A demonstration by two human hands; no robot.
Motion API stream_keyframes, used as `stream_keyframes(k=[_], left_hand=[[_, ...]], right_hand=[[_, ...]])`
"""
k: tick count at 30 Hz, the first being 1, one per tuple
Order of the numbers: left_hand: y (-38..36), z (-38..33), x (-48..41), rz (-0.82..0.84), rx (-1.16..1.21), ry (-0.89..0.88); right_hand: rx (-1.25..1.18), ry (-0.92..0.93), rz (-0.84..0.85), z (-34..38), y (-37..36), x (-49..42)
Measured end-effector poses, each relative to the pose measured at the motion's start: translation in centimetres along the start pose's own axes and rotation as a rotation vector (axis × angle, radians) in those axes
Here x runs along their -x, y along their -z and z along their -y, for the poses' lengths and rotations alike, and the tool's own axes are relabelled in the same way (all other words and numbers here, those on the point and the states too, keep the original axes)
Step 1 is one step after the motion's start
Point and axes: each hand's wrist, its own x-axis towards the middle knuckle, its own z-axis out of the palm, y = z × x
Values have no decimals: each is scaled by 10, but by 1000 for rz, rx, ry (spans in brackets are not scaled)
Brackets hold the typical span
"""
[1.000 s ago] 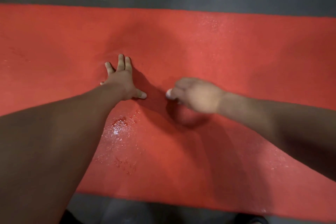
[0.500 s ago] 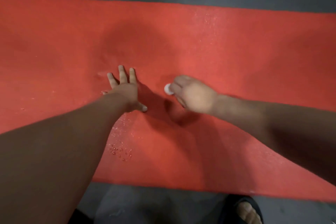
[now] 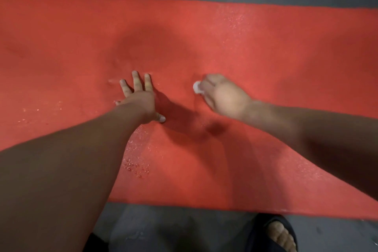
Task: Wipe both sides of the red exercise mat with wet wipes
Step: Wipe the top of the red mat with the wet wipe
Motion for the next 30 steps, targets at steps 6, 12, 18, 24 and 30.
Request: stream_keyframes(k=[6,12,18,24,30], left_hand=[[0,-2,-1,4,-12,-8],[-1,0,-3,-4,-15,-7],[-1,0,-2,1,-14,-3],[-1,-1,-4,2,-13,-2],[0,-3,-2,12,-8,7]], right_hand=[[-249,-184,86,5,7,-10],[-191,-461,-93,-19,21,-19],[-156,-53,180,-8,15,-10],[-33,-68,41,-27,16,-22],[-48,-190,12,-32,27,-35]])
